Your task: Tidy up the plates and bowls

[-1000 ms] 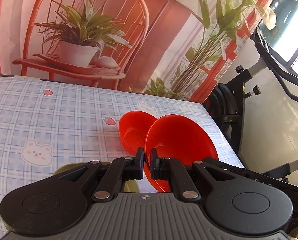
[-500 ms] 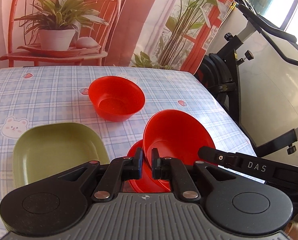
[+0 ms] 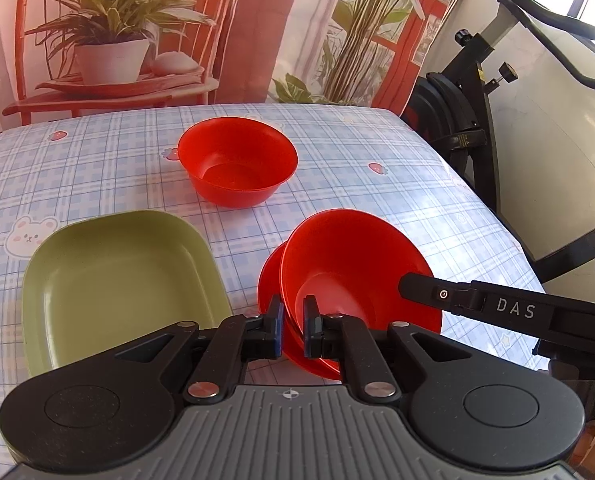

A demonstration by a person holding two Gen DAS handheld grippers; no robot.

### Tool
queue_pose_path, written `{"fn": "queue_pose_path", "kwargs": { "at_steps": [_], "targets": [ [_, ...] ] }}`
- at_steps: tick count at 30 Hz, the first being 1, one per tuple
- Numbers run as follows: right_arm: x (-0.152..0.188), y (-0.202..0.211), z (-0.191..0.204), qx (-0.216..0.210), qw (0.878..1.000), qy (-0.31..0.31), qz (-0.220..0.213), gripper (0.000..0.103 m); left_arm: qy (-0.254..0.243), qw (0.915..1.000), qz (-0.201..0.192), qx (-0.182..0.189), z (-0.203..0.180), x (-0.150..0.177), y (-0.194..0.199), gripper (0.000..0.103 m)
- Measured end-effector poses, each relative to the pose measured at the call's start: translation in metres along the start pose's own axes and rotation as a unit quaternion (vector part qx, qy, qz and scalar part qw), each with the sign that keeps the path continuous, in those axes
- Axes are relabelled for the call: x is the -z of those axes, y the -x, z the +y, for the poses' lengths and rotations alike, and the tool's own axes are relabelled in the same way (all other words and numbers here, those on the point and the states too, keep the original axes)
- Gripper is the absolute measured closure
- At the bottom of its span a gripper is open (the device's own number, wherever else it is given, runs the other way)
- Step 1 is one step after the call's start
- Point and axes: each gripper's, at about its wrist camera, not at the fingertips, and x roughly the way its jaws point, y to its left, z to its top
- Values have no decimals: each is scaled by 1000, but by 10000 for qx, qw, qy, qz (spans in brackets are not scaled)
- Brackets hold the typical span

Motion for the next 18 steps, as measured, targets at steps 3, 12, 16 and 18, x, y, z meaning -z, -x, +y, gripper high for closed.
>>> {"fn": "queue_pose_path", "kwargs": {
  "at_steps": [3,12,16,18],
  "targets": [
    [0,-2,-1,-18,10000,-7,34,92,-18,10000,28,-46,0,1,-1,93],
    [-1,-3,-3,-49,9999,-71,65,92,-46,9998,160,-89,-2,2,-5,92],
    [-2,-2,-2,-52,10000,-70,46,90,-82,9996,199,-167,-3,2,-7,85],
    [-3,-2,-1,-42,10000,-52,42,87,-90,9996,211,-168,-3,2,-7,85]
  ]
}}
